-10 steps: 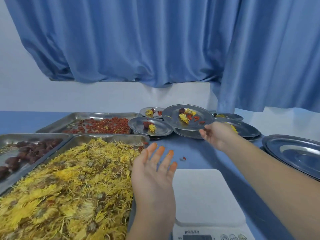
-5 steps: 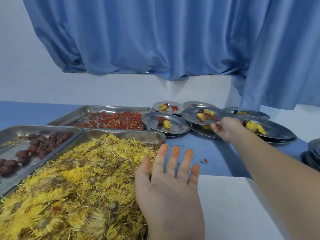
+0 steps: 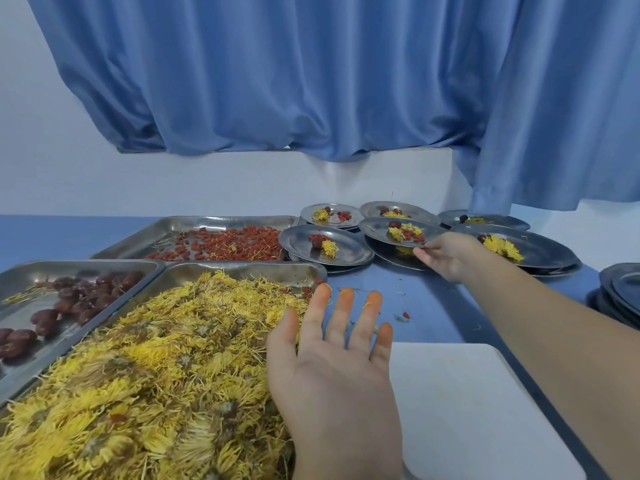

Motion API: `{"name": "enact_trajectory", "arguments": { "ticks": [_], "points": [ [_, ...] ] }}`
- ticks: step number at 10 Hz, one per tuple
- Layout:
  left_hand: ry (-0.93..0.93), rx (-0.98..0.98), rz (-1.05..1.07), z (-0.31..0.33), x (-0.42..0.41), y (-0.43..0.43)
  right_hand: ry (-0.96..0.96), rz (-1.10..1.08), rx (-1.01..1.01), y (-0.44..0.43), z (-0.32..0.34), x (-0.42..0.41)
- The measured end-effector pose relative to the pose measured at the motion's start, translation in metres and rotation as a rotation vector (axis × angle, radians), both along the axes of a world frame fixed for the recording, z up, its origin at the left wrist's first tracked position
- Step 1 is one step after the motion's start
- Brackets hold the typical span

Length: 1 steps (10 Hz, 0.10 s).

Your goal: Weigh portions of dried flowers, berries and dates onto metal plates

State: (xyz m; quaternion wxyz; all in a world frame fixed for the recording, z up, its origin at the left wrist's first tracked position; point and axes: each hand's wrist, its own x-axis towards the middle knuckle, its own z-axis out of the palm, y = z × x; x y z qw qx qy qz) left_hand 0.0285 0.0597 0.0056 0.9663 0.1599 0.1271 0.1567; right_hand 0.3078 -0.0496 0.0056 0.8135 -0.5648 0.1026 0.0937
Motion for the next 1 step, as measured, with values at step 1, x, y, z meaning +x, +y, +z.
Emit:
{"name": "enact_trajectory", "arguments": {
  "ticks": [1],
  "points": [
    [-0.003,0.026,-0.004,-0.0017,0.0007,-0.0004,-0.005,-0.002,0.008,-0.0022,0.0005,-0.0077]
  ]
}}
